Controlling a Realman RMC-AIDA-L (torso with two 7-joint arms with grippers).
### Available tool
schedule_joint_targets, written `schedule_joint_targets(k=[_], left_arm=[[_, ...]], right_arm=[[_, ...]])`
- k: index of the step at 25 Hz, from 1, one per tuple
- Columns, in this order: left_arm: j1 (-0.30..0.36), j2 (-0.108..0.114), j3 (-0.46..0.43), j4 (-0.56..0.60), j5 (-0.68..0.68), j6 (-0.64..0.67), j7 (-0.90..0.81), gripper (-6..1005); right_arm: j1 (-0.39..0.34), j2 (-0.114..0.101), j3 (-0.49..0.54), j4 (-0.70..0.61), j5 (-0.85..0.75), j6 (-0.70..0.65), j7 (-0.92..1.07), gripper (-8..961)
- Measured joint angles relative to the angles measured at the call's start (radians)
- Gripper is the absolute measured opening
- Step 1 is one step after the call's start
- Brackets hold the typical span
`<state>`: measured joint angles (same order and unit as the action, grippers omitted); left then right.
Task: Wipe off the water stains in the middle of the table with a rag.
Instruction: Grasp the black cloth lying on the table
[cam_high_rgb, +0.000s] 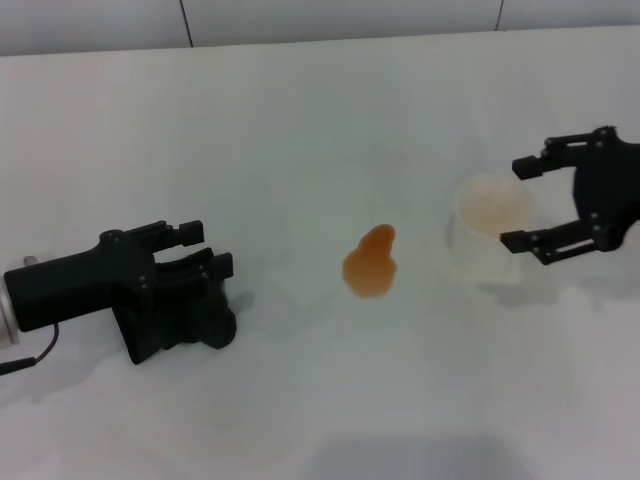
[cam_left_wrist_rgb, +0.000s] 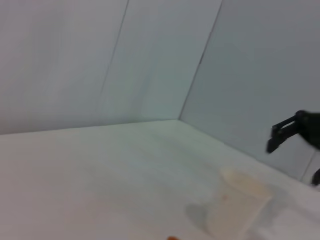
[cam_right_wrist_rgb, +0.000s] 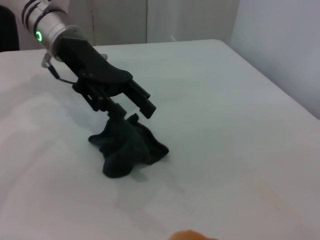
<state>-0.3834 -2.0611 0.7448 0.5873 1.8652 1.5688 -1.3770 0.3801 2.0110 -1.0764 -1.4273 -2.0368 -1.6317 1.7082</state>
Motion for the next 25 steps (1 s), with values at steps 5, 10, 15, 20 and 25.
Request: schedule_joint_targets(k=[5, 10, 15, 20, 25], left_arm=[[-0.032, 0.018, 0.0, 0.049, 0.007, 0.058, -0.153, 751], [-0.095, 0.023, 0.017, 0.231, 0.07, 0.12, -0.419, 752], [-0.17, 0.049, 0.075, 0.377, 0.089, 0.15, -0.573, 753], [-0.295, 0.085, 0.152, 0.4, 0.2, 0.15, -0.677, 769], [-0.395, 0.082, 0.163, 0.401, 0.361, 0.172, -0.717, 842]], right_arm=[[0.007, 0.002, -0.055, 0.008, 0.011, 0.057, 0.003, 829], [0.015, 0.002, -0.058, 0.031, 0.015, 0.069, 0.005, 829], [0.018, 0.002, -0.053, 0.061, 0.038, 0.079, 0.005, 829], [0.015, 0.002, -0.053, 0.065, 0.05, 0.093, 0.005, 829], [0.03, 0.002, -0.062, 0.087, 0.07, 0.122, 0.003, 829]])
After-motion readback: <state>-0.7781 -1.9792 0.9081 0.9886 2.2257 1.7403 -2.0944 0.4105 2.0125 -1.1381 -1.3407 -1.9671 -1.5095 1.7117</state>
